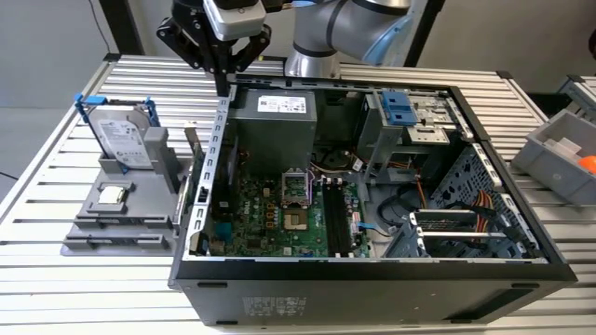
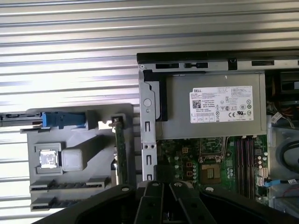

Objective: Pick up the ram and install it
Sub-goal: 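Reach for the ram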

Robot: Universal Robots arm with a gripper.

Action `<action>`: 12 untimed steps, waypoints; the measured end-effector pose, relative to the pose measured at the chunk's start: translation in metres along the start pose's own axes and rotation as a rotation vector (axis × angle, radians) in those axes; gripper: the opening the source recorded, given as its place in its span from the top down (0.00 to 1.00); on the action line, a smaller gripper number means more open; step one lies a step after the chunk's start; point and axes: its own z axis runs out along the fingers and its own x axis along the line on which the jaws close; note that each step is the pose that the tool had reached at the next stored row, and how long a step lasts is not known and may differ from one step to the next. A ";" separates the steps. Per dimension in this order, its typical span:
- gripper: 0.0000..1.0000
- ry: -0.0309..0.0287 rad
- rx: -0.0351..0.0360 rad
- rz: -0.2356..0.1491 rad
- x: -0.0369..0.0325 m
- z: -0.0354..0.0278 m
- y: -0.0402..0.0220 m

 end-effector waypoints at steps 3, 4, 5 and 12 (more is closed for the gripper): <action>1.00 0.0000 0.0000 0.000 0.0017 0.0000 -0.0001; 1.00 0.0000 0.0000 0.000 0.0022 0.0000 -0.0001; 1.00 0.0000 0.0000 0.000 0.0027 -0.0001 -0.0002; 1.00 0.0000 0.0000 0.000 0.0067 -0.0001 -0.0005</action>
